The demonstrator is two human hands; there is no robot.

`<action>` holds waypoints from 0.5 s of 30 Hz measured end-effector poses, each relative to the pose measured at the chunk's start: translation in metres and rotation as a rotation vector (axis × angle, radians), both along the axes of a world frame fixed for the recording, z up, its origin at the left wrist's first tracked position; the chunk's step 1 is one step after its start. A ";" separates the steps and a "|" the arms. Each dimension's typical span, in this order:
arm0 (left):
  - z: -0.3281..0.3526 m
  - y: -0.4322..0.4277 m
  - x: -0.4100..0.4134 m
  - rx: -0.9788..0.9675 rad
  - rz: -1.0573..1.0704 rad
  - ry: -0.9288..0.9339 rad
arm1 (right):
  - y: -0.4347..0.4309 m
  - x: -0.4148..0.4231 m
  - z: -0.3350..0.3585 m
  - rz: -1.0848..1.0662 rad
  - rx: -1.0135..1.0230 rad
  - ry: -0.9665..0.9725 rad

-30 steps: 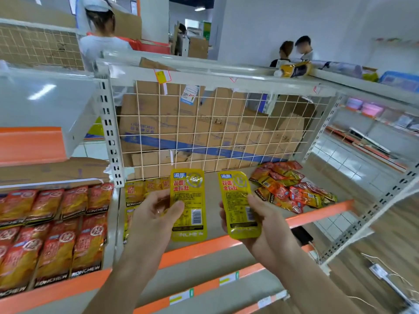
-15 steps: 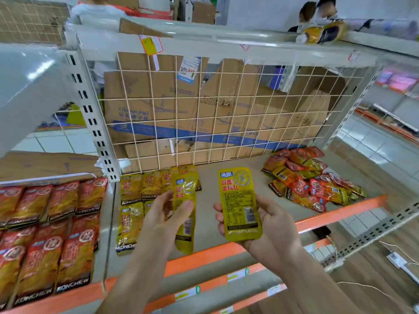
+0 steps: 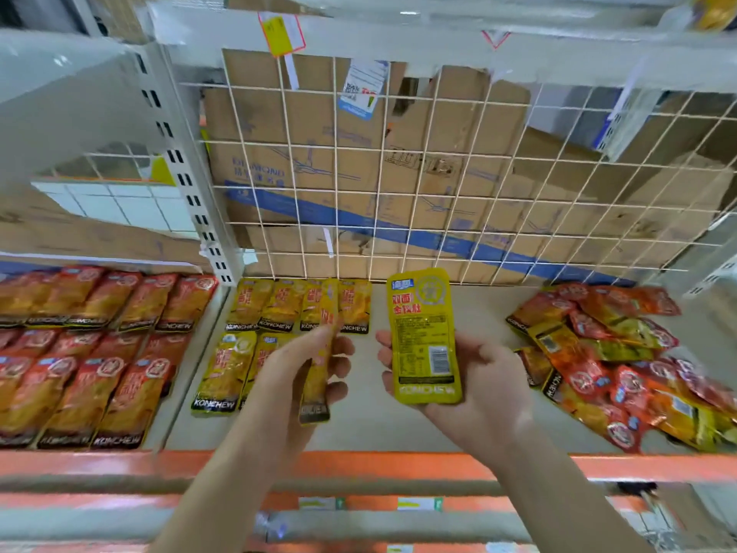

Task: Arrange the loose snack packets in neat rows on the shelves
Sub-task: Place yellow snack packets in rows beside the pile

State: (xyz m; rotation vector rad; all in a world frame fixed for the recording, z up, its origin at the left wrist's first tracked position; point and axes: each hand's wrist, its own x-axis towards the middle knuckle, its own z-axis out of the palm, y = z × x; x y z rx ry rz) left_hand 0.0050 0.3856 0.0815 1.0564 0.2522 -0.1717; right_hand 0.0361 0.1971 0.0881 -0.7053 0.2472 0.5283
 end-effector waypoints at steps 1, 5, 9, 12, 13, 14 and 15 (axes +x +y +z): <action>0.002 -0.004 0.001 -0.017 0.021 0.007 | -0.005 0.003 -0.003 0.026 0.010 -0.007; 0.008 -0.014 0.009 -0.122 0.086 0.075 | -0.018 0.014 -0.012 0.129 0.097 -0.087; 0.006 -0.017 0.004 -0.053 0.206 0.060 | -0.022 0.024 -0.028 0.166 0.054 -0.111; -0.003 -0.016 -0.007 0.090 0.304 0.101 | -0.017 0.027 -0.037 0.124 -0.170 -0.172; -0.008 -0.012 -0.006 0.126 0.332 0.122 | -0.016 0.028 -0.040 0.096 -0.220 -0.183; -0.010 -0.010 -0.007 0.168 0.338 0.111 | -0.014 0.028 -0.041 0.076 -0.248 -0.187; -0.009 -0.010 -0.006 0.204 0.333 0.110 | -0.013 0.029 -0.042 0.058 -0.266 -0.193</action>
